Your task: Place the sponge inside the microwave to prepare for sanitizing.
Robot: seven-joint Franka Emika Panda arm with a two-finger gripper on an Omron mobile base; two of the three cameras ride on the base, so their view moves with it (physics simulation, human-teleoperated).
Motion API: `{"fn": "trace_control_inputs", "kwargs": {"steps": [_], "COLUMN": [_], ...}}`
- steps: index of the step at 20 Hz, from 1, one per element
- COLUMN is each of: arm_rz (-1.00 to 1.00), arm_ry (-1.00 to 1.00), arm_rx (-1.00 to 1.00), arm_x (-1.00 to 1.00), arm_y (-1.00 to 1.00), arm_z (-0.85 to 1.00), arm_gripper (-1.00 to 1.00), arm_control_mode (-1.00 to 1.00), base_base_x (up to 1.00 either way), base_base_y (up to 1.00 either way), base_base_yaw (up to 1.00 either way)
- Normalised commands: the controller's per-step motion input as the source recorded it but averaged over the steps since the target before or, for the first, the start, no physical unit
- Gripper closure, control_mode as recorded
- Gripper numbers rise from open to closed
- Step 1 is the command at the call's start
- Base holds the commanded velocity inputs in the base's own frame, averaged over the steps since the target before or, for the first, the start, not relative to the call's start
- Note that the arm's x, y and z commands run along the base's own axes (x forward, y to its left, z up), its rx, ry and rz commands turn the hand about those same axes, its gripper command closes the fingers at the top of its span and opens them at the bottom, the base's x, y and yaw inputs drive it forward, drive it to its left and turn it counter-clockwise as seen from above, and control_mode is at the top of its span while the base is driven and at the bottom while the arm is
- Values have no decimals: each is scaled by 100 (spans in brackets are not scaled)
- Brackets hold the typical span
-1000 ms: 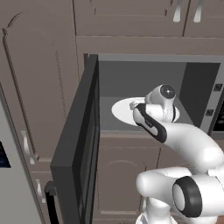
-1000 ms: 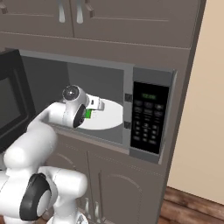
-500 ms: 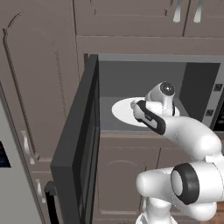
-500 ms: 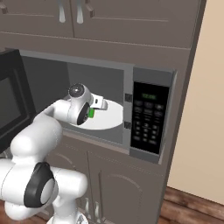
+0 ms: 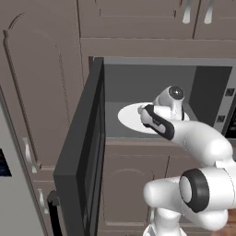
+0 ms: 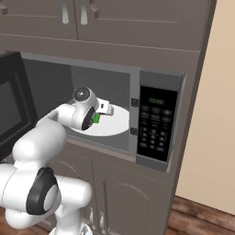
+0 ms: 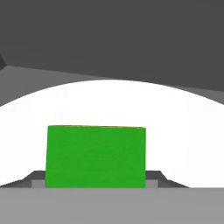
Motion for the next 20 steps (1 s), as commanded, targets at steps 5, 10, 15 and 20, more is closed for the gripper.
{"fn": "trace_control_inputs", "kwargs": {"steps": [5, 10, 15, 20], "arm_rz": [0, 0, 0, 0], "arm_ry": [-2, -1, -3, -4], "arm_rx": [0, 7, 5, 9], "arm_x": [-4, -3, -2, -26], "arm_y": [-10, -10, 0, 2], "arm_z": [-25, 8, 16, 7], "arm_gripper": [-100, -100, -100, -100], "arm_control_mode": [-100, -100, -100, -100], "base_base_x": [0, 0, 0, 0], "base_base_y": [0, 0, 0, 0], "base_base_yaw": [0, 0, 0, 0]}}
